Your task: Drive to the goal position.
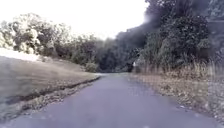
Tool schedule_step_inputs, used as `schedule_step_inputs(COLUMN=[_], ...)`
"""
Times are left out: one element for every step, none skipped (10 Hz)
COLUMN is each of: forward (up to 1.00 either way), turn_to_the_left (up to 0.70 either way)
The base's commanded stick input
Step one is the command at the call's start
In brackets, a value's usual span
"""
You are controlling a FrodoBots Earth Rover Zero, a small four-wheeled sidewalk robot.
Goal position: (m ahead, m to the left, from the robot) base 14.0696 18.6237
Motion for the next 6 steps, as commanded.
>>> schedule_step_inputs(forward=[1.00,1.00,1.00,1.00,1.00,1.00], turn_to_the_left=[0.00,0.00,0.00,0.00,0.00,0.00])
